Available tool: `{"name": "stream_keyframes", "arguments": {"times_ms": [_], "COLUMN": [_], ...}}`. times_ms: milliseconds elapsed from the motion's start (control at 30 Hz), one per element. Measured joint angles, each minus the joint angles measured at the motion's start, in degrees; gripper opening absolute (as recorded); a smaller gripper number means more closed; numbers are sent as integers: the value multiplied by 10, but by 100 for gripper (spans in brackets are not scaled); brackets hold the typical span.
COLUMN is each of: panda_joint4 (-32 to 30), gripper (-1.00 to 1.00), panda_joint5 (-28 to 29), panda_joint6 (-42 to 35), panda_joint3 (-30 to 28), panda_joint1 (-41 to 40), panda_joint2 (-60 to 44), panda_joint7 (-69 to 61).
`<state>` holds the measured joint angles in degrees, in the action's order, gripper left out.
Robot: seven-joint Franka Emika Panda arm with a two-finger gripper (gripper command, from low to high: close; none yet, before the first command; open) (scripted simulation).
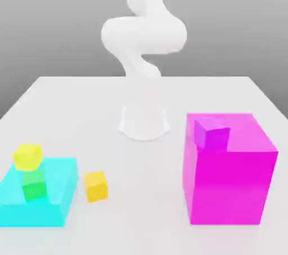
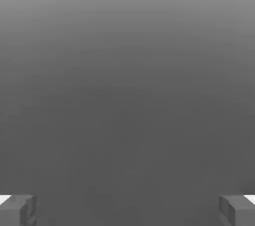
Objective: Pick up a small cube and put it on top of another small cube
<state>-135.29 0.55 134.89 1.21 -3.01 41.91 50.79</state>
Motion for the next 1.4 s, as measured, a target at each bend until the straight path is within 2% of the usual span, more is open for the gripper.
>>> {"name": "stream_keyframes", "arguments": {"times_ms": [267, 467, 600, 867, 900, 1133, 1400], "panda_joint4": [-129, -230, -300, -290, -288, -288, -311], "gripper": [0, 0, 0, 0, -100, -100, -100], "panda_joint5": [19, 25, 0, 9, 10, 11, -8], "panda_joint6": [116, 208, 287, 416, 429, 433, 321], "panda_joint3": [32, 34, 19, -3, -7, -7, 10], "panda_joint1": [-107, -176, -206, -197, -193, -193, -205], "panda_joint2": [-152, -276, -381, -540, -556, -558, -423], "panda_joint7": [187, 332, 419, 448, 448, 449, 436]}}
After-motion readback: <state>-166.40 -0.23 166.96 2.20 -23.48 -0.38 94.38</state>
